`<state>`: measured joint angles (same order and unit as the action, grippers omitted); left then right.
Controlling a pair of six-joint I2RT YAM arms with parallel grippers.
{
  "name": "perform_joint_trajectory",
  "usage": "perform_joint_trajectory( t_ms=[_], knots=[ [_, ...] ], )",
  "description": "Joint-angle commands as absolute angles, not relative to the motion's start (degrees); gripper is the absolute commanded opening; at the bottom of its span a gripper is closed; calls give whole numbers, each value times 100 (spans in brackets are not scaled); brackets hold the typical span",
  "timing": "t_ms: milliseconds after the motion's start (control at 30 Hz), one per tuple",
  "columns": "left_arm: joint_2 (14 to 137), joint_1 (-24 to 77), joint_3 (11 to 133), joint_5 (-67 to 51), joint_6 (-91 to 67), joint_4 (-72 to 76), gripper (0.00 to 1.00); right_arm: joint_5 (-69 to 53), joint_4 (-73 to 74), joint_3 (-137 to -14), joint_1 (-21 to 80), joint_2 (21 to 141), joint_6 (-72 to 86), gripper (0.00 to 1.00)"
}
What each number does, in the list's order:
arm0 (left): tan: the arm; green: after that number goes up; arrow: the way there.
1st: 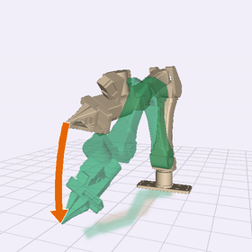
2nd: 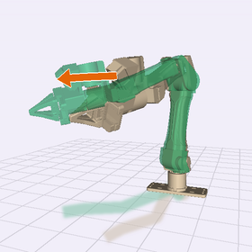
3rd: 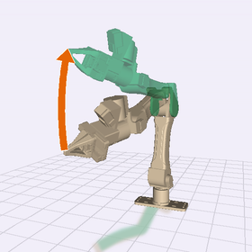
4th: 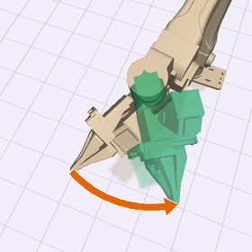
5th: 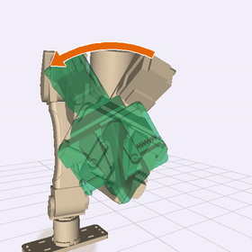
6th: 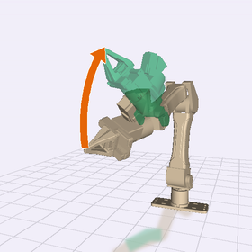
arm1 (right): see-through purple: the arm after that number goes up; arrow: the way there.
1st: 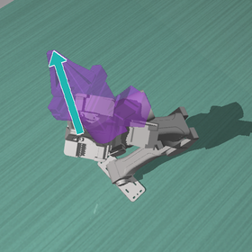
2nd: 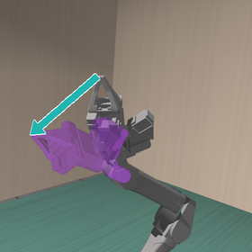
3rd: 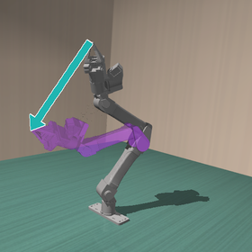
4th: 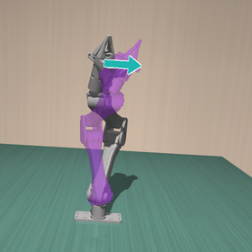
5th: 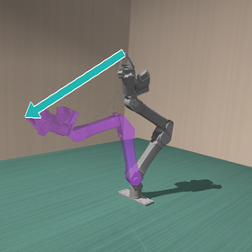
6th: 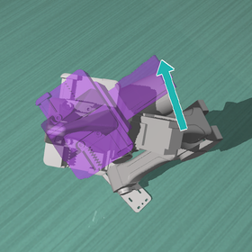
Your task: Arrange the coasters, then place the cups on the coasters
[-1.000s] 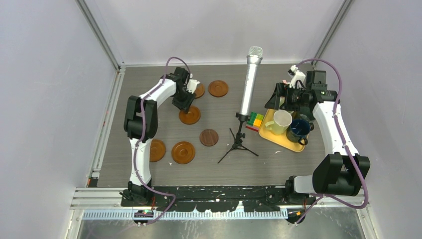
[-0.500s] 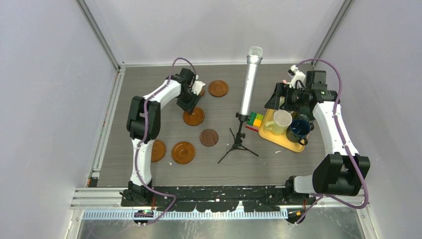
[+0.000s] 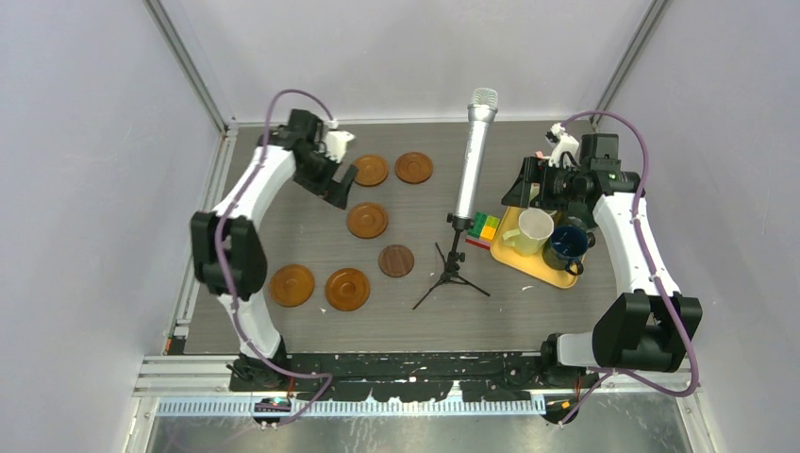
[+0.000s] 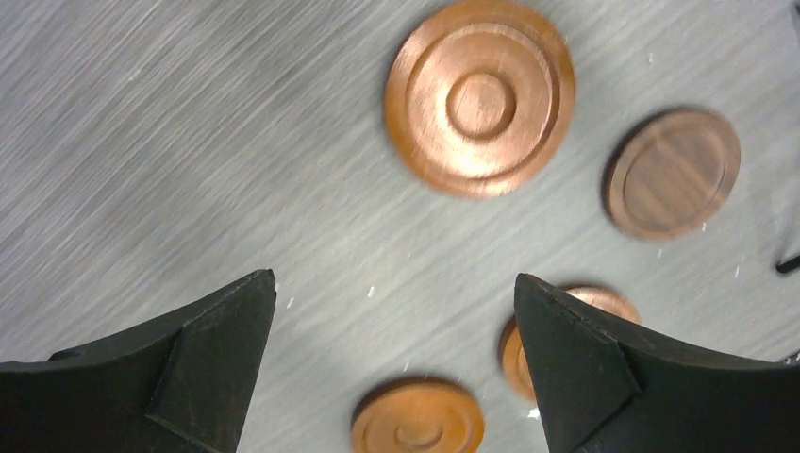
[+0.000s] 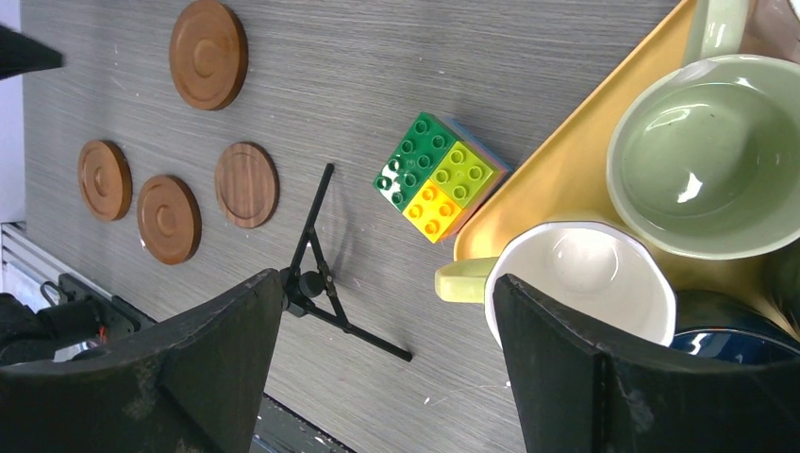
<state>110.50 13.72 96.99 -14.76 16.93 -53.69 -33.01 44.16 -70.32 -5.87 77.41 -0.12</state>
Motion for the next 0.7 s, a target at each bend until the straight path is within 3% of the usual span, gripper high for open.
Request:
perform_joint_trajectory(
  t_ms=[0,400,667],
  knots=[
    [10145,731,8903,-1984,2498,-5926,100,-3500,4227,-7047,-615,7453,-89,86],
    [9180,-1030,6801,-1967,4141,-5751,91,-3569,4373,-6992,-615,7348,-263,86],
    [8948,-1182,5932,-1833,4465,-5341,85,-3577,4369,-6997,-615,7396,-237,86]
  ],
)
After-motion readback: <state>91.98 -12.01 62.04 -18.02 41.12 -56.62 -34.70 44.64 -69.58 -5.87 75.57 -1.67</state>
